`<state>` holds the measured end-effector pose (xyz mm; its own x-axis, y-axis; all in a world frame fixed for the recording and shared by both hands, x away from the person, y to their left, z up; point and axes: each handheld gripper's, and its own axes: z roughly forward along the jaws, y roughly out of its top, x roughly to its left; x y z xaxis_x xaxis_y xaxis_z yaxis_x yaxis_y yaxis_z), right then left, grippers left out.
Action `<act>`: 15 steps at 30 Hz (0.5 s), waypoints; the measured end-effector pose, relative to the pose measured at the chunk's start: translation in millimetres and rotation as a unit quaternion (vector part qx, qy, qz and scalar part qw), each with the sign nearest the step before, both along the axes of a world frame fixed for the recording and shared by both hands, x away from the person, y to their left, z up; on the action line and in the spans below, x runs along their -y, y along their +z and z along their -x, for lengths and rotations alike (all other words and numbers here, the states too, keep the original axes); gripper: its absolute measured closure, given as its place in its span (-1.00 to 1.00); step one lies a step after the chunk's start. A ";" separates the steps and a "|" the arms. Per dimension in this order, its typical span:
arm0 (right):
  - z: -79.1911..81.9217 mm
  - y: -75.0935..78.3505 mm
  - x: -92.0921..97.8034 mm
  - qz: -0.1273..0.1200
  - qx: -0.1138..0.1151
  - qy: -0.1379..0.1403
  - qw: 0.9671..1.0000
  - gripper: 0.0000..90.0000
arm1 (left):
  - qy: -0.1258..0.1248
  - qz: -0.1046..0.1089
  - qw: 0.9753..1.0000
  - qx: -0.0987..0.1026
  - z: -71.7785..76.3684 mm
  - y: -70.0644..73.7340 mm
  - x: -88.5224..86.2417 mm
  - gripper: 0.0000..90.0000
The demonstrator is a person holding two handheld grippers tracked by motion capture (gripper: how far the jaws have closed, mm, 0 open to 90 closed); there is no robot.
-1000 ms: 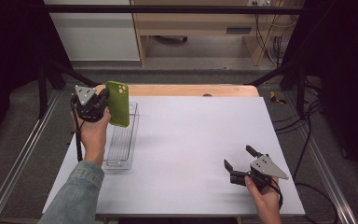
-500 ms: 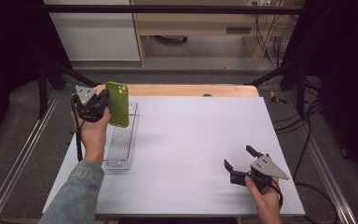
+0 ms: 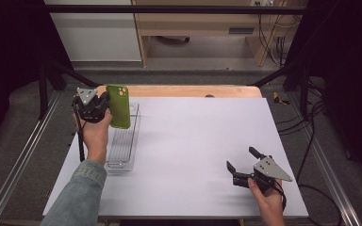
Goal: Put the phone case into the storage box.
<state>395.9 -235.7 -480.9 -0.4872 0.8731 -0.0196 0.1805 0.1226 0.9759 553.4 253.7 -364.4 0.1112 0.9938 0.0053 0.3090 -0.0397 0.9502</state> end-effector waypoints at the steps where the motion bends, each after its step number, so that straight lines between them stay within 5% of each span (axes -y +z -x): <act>1: 0.0 0.0 -0.1 0.001 0.001 0.000 1.000 -0.90 | 0.002 0.000 1.000 -0.001 -1.1 -1.0 0.2 0.95; 15: -0.2 -0.1 0.8 -0.001 0.001 0.004 1.000 -0.90 | 0.020 0.001 1.000 -0.012 -17.1 -16.1 2.5 0.95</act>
